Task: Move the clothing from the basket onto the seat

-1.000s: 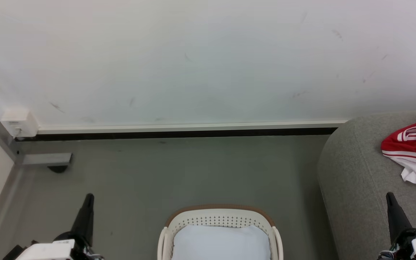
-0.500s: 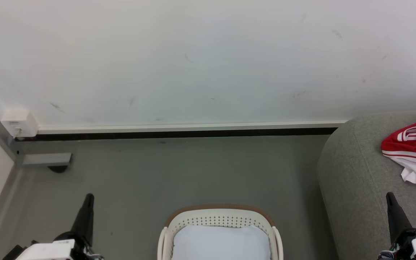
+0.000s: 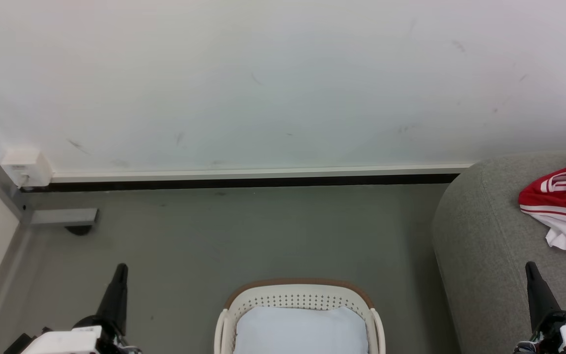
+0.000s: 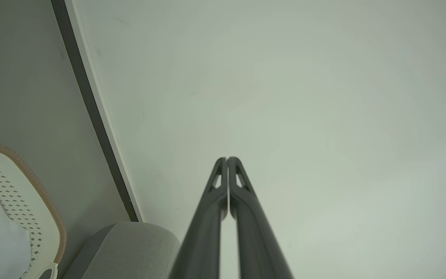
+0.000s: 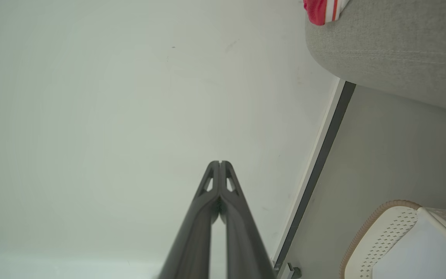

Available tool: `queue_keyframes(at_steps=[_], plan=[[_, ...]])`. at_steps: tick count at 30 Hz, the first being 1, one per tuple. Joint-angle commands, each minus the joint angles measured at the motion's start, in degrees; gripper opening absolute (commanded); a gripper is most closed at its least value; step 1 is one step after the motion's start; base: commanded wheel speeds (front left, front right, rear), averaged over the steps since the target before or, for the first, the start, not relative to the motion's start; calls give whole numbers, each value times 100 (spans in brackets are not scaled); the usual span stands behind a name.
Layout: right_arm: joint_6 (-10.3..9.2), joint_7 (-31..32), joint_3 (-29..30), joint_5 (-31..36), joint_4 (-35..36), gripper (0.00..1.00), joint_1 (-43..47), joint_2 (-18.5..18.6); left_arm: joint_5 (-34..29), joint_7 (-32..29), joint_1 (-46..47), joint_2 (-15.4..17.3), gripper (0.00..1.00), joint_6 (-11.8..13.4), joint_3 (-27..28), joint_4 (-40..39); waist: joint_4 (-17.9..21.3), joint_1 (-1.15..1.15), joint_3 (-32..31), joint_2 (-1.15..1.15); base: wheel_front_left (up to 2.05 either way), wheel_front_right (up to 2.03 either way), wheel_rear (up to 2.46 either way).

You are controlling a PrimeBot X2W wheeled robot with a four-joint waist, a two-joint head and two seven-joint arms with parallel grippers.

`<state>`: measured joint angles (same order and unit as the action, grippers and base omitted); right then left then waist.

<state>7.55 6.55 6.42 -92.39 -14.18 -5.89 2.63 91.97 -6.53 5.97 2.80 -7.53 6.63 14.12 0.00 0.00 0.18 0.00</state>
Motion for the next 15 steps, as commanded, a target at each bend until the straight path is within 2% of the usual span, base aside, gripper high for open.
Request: queue_keyframes(at_steps=[1, 15], plan=[[-12, 18, 23, -5, 30, 0, -72, 47, 79, -22, 48, 10, 0, -10, 12, -22, 0, 0, 0, 0, 0, 0, 0], [-12, 18, 22, -5, 30, 0, -72, 46, 80, -21, 47, 11, 0, -11, 12, -22, 0, 0, 0, 0, 0, 0, 0]])
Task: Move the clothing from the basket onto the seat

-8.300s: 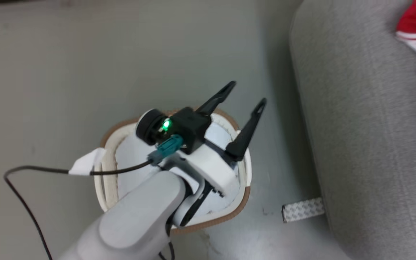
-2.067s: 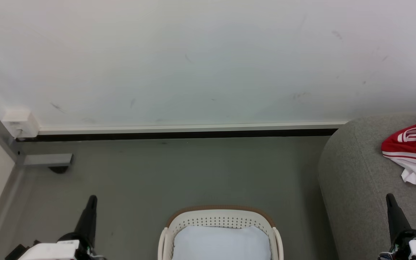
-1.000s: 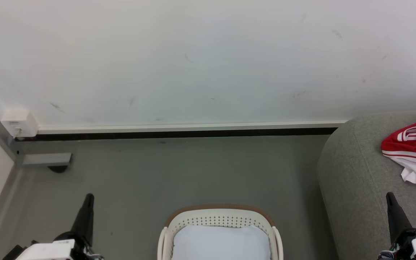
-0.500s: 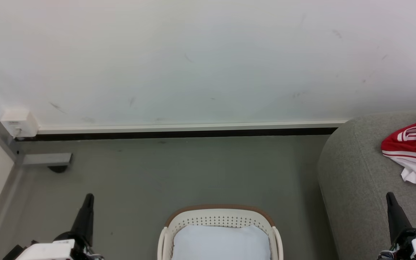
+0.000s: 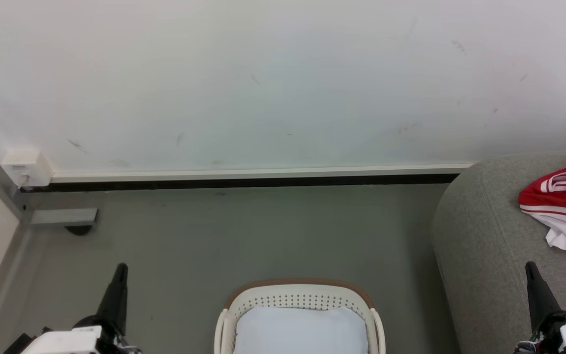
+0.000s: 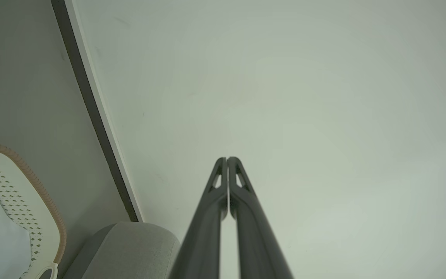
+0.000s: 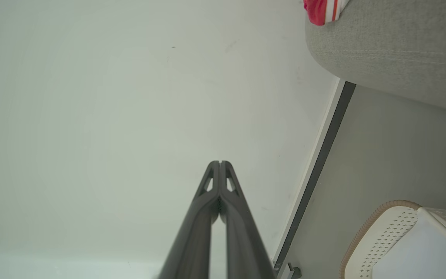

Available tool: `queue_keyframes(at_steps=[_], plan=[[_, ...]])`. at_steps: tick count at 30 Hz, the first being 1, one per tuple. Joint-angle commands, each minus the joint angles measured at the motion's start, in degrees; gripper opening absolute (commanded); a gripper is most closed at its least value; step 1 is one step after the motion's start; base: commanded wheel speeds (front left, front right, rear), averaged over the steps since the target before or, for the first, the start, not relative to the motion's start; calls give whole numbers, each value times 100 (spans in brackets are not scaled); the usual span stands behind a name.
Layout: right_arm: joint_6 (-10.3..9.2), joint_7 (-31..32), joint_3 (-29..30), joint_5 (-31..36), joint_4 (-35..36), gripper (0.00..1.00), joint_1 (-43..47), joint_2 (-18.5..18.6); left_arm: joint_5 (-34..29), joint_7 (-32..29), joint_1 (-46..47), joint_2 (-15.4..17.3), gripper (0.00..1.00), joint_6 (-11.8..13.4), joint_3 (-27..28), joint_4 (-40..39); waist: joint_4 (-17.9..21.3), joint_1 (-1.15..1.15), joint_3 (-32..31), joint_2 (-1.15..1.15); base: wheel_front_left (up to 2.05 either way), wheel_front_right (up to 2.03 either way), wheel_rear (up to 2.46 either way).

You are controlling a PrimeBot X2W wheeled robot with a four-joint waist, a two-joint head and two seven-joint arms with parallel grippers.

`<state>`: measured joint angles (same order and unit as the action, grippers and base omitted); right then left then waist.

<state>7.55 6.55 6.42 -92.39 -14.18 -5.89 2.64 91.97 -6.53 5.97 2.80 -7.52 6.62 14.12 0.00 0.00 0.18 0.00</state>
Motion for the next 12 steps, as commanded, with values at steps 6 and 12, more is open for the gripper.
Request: queue_keyframes(at_steps=[6, 12], plan=[[-12, 18, 22, -6, 30, 0, -72, 45, 80, -22, 47, 11, 0, -11, 13, -22, 0, 0, 0, 0, 0, 0, 0], [-12, 18, 22, -6, 30, 0, -72, 45, 80, -22, 47, 11, 0, -12, 13, -22, 0, 0, 0, 0, 0, 0, 0]])
